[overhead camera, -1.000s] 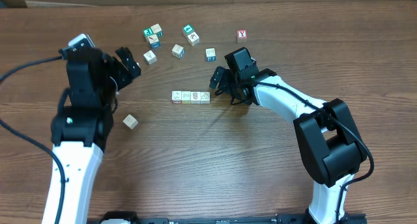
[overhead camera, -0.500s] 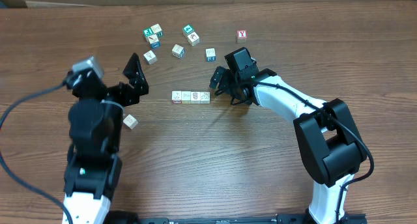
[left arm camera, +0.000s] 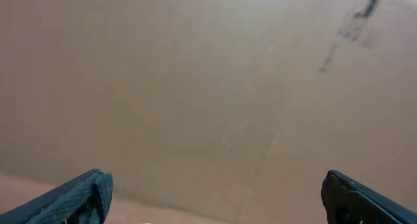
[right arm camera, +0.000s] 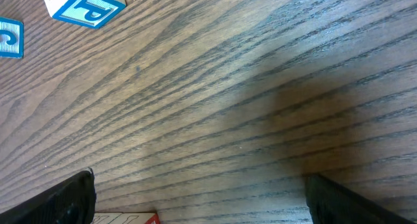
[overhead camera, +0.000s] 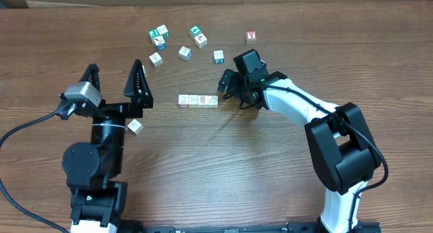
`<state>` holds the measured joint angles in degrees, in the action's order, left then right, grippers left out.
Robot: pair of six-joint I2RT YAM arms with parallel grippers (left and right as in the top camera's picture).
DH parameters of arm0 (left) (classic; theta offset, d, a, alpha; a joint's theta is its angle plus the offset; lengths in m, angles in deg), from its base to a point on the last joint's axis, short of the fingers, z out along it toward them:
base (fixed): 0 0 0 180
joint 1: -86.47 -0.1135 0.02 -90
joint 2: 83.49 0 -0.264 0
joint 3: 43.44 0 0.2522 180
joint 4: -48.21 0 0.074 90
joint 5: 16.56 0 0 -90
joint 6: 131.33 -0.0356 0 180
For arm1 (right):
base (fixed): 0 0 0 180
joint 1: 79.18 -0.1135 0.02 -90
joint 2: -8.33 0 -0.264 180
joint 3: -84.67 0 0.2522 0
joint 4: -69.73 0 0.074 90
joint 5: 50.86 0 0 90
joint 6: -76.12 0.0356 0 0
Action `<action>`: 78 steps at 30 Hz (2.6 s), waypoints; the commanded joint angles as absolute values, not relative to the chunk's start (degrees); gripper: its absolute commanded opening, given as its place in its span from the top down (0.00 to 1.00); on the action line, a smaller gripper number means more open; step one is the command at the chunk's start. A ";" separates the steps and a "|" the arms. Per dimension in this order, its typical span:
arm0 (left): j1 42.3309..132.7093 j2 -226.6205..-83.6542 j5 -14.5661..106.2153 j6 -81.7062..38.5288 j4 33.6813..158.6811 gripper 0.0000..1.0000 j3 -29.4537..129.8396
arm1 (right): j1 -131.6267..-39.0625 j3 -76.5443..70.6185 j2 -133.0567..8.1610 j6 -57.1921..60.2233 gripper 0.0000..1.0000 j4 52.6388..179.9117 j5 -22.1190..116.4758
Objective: Form a horizontal line
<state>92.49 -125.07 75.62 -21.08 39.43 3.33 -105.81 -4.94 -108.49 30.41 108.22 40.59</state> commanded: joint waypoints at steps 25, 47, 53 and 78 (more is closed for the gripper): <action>90.85 -97.56 72.32 -34.91 53.68 0.00 0.69 | -104.87 -1.90 -112.23 30.65 0.00 110.14 38.34; 90.88 -83.70 72.12 -34.71 42.29 0.00 -18.94 | -104.87 -1.90 -112.23 30.65 0.00 110.14 38.34; 90.88 -83.70 71.88 -34.45 41.42 0.00 -22.53 | -104.87 -1.90 -112.23 30.65 0.00 110.14 38.34; 90.88 -83.70 72.38 -35.59 56.15 0.00 -29.41 | -104.87 -1.90 -112.23 30.65 0.00 110.14 38.34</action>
<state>91.25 -84.40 72.56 -34.21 53.86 -29.17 -105.81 -4.94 -108.49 30.41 108.26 40.30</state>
